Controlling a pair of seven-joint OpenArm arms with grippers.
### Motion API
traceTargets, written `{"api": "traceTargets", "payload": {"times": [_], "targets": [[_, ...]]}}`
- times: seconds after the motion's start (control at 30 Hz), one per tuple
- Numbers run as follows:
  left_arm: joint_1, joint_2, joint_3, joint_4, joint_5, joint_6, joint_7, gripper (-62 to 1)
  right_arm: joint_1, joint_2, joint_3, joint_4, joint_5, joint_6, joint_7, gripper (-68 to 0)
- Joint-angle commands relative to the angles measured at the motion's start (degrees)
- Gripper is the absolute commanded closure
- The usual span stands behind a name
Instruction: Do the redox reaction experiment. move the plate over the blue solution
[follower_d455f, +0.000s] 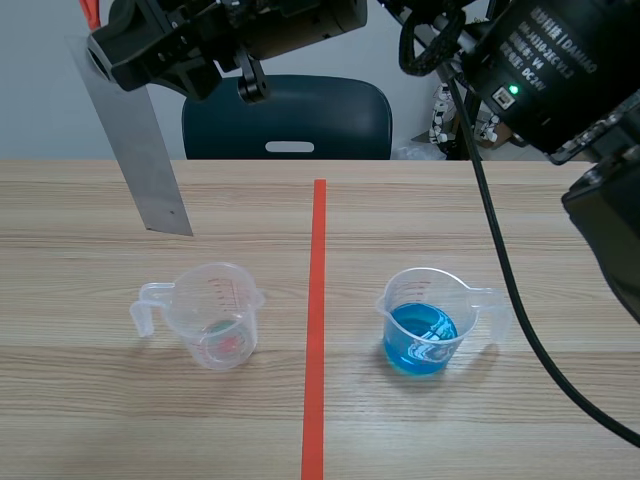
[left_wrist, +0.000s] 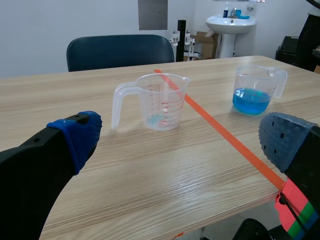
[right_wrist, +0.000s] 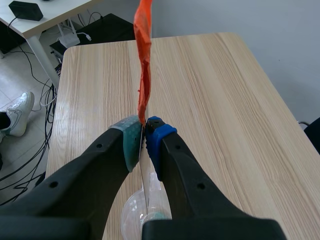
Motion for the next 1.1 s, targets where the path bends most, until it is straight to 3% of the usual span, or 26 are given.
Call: {"api": "traceTargets", "payload": {"times": [0.0, 0.8, 1.07], "targets": [[0.46, -0.02, -0.15, 0.98, -0.33, 0.15, -2.62, -62.3, 1.51, -0.33, 0.39, 0.74, 0.42, -0.22, 0.83, -0.5], [0.46, -0.02, -0.15, 0.98, -0.33, 0.17, -2.62, -62.3, 1.49, -0.17, 0.39, 0.74, 0.48, -0.2, 0.87, -0.5], [0.46, -0.02, -0.15, 0.98, -0.31, 0.33, -2.62, -62.3, 1.49, 3.08, 0.52, 0.74, 4.85, 1.53, 2.34, -0.5]]}}
